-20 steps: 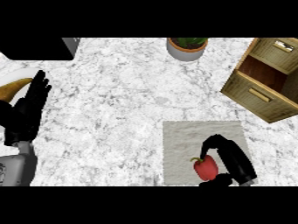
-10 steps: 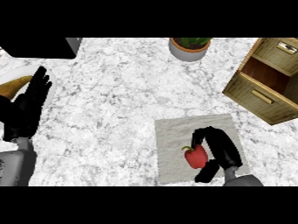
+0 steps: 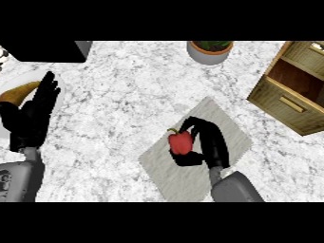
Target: Pick the bell pepper from the placemat and place it in the basket
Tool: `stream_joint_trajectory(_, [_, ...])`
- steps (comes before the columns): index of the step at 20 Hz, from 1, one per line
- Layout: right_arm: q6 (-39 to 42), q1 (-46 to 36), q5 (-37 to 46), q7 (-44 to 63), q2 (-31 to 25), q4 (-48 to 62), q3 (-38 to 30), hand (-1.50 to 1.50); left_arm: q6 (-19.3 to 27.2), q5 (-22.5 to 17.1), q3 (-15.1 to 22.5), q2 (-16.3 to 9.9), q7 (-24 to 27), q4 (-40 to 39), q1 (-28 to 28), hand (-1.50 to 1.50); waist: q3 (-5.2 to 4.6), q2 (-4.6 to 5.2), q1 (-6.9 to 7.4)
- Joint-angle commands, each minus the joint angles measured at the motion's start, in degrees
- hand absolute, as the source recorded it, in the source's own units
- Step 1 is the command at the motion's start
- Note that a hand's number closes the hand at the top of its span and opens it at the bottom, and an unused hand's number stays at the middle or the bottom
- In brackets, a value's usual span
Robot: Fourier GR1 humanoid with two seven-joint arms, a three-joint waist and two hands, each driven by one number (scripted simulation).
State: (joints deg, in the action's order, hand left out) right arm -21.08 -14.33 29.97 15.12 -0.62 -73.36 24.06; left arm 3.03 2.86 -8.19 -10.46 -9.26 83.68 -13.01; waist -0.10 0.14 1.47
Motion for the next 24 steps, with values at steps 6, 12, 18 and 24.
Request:
stream_joint_trajectory(6, [-14.8, -8.0, -1.7, 12.1, 0.6, -13.8, 5.5, 1.5, -0.7, -1.6, -2.1, -2.1, -3.6, 3.3, 0.8, 0.0, 0.08, -0.4, -1.3])
stream_joint_trajectory(12, [-5.3, -18.9, 12.1, 30.9, 0.1, -20.9, -1.1, 1.5, 0.8, -0.3, -0.3, 0.4, -2.8, 2.6, 0.3, 0.0, 0.05, -0.41, -1.95])
stream_joint_trajectory(18, [-2.3, -26.9, 12.0, 35.7, -0.8, -22.0, -12.1, 1.5, 1.3, 0.9, 0.2, 0.8, -0.8, 1.3, 0.8, 0.0, 0.08, -0.19, -1.42])
stream_joint_trajectory(24, [-1.7, -37.6, 12.1, 35.6, -4.2, -11.5, -21.2, 1.5, 0.0, 0.1, -0.7, 0.0, 0.8, -1.2, 0.1, 0.0, 0.07, -0.03, -1.2])
